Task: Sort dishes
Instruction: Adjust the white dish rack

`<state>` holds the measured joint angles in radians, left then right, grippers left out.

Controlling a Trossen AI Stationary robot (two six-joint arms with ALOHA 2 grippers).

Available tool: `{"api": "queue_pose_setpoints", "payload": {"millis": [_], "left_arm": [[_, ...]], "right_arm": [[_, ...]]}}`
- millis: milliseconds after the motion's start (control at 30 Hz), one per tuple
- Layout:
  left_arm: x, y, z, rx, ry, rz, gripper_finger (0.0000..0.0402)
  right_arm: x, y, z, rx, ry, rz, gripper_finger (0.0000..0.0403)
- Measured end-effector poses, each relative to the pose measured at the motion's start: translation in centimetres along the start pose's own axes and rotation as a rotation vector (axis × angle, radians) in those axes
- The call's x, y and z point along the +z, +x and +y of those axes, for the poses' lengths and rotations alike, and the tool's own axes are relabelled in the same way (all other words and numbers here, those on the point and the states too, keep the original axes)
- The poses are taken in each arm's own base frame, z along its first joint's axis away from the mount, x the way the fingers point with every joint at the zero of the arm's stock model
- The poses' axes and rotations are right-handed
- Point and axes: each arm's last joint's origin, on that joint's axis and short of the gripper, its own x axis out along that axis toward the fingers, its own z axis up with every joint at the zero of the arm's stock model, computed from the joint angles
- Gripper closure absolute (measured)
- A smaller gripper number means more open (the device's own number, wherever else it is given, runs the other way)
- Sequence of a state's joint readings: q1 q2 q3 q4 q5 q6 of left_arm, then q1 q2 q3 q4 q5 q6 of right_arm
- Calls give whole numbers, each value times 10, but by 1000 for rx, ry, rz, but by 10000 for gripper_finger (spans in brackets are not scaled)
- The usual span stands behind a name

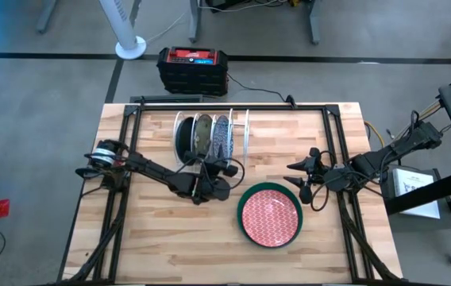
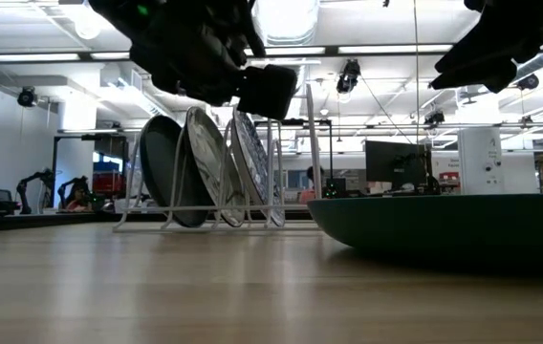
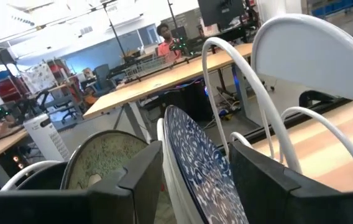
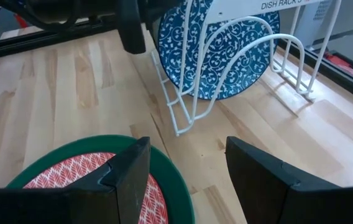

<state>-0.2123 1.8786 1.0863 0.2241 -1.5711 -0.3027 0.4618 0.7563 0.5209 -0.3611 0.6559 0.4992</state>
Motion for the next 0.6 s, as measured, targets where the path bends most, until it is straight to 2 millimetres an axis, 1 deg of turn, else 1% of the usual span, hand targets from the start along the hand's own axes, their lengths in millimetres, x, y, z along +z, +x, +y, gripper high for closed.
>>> {"api": "queue_pose_setpoints", "payload": {"millis": [233,600], "left_arm": [[3,-5,2,-12,16,-3,228],[20,-14,11,-37,25,-11,228]], "right_arm": [[1,0,0,4,6,-7,201],[4,2,0,1,32,-32,201]]}}
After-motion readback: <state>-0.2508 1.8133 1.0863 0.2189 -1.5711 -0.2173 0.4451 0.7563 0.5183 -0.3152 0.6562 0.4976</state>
